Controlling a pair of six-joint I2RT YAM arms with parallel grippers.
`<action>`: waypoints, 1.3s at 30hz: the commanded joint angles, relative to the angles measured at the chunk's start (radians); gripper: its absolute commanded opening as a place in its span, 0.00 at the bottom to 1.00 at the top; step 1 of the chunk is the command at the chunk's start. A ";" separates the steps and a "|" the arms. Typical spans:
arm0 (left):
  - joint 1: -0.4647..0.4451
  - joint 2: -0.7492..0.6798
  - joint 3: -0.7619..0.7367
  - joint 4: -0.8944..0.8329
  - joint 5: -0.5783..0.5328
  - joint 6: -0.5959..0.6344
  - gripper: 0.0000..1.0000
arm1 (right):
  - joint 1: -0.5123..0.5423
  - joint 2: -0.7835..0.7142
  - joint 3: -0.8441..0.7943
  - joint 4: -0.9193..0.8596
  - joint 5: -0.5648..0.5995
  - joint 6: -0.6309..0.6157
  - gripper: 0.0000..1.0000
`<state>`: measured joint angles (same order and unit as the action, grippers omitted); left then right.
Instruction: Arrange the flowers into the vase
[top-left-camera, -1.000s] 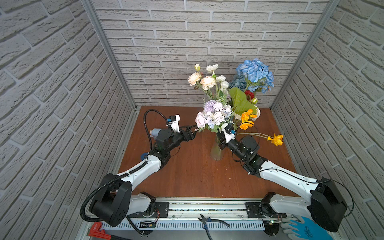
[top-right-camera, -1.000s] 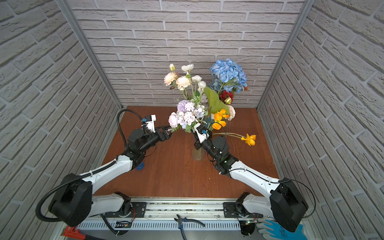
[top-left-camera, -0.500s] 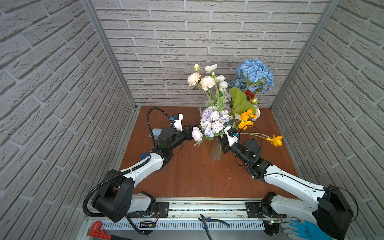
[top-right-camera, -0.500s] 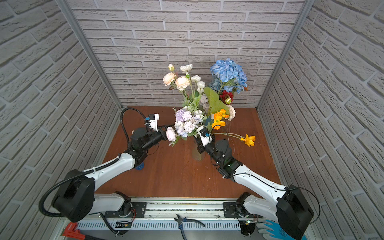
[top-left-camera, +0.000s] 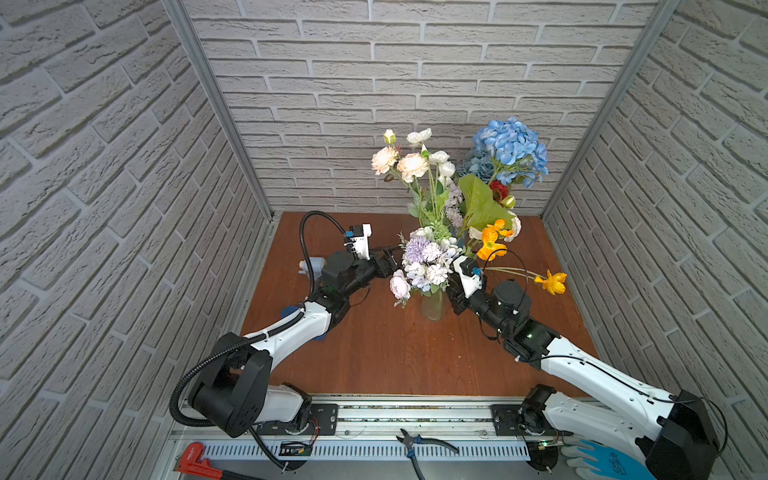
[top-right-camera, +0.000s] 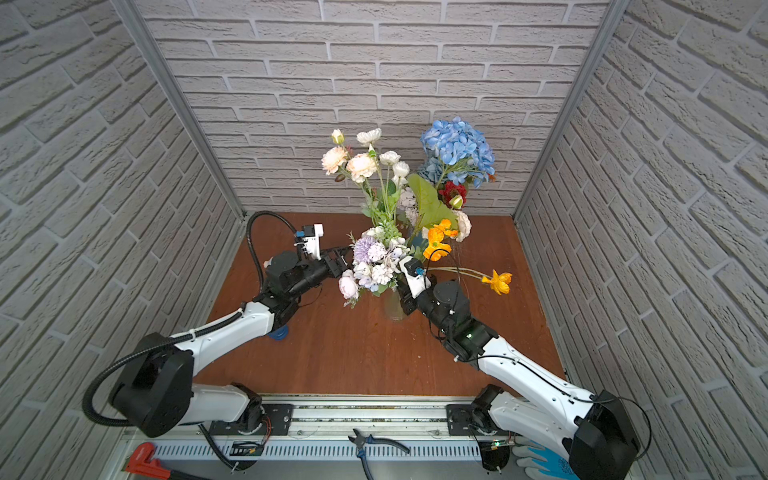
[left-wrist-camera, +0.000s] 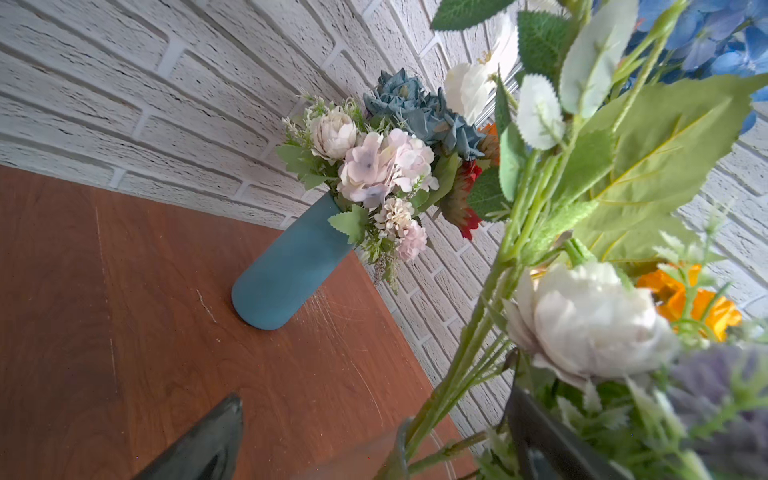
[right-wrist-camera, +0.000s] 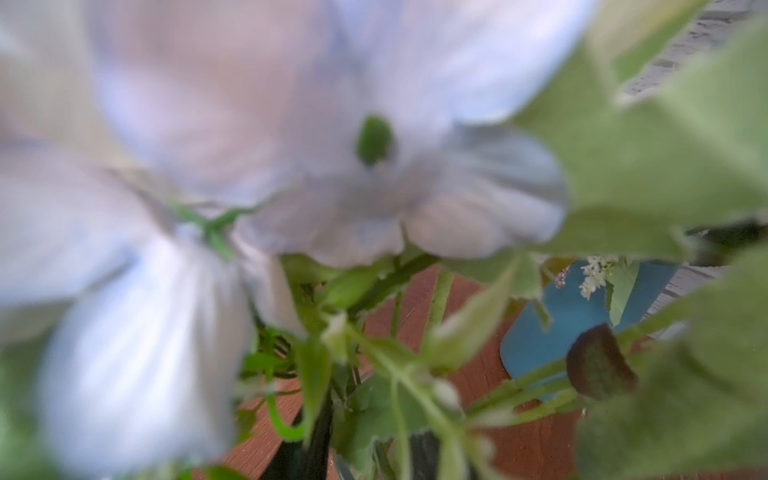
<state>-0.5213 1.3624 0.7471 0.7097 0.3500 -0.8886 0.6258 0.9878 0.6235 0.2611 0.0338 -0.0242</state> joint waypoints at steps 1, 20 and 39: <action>-0.018 0.023 0.041 0.052 0.014 -0.004 0.98 | 0.010 0.020 0.048 -0.079 -0.033 0.040 0.32; -0.084 0.082 0.083 0.018 -0.018 -0.023 0.98 | 0.041 0.087 0.125 -0.070 0.053 -0.031 0.38; -0.074 0.025 0.069 -0.057 -0.054 0.039 0.98 | 0.038 0.036 0.043 -0.072 0.137 -0.004 0.06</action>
<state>-0.5995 1.4250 0.8181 0.6380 0.3119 -0.8856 0.6613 1.0454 0.6846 0.1646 0.1387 -0.0471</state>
